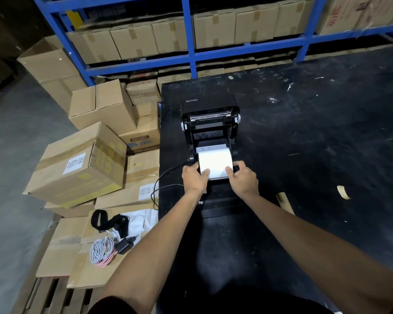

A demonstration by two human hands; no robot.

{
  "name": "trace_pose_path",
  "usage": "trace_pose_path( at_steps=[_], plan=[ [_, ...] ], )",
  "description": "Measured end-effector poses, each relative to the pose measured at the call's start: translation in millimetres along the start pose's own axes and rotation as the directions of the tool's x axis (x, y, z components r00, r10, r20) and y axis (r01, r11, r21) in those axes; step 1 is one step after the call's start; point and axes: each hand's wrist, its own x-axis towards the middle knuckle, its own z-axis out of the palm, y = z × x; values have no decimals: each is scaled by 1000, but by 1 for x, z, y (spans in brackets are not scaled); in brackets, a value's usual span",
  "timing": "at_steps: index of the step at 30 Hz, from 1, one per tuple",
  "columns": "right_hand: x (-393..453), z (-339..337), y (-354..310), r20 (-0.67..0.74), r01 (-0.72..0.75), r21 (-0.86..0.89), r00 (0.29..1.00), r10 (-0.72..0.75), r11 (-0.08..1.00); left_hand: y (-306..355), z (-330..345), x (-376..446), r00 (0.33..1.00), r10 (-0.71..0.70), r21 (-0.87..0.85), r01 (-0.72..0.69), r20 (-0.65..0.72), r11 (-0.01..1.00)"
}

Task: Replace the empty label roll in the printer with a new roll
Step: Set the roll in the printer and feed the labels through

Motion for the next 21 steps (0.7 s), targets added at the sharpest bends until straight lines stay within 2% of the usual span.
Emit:
trace_pose_path(
  at_steps=[3, 6, 12, 17, 21],
  plan=[
    [-5, -1, 1, -19, 20, -74, 1000, -22, 997, 0, -1, 1, 1000, -1, 0, 1, 8, 1000],
    [-6, -1, -2, -29, -41, -45, 999, 39, 998, 0, -1, 0, 1000, -5, 0, 5, 10, 1000],
    [-6, 0, -5, 11, -230, 212, 972, 233, 950, -1, -2, -1, 1000, -9, 10, 9, 8, 1000],
    [-5, 4, -8, 4, -215, 430, 972, 237, 877, 0, -4, -1, 1000, 0, 14, 0, 14, 1000],
    [-3, -4, -4, 52, -220, 431, 974, 219, 875, -2, -5, -3, 1000, -8, -16, 7, -29, 1000]
  ],
)
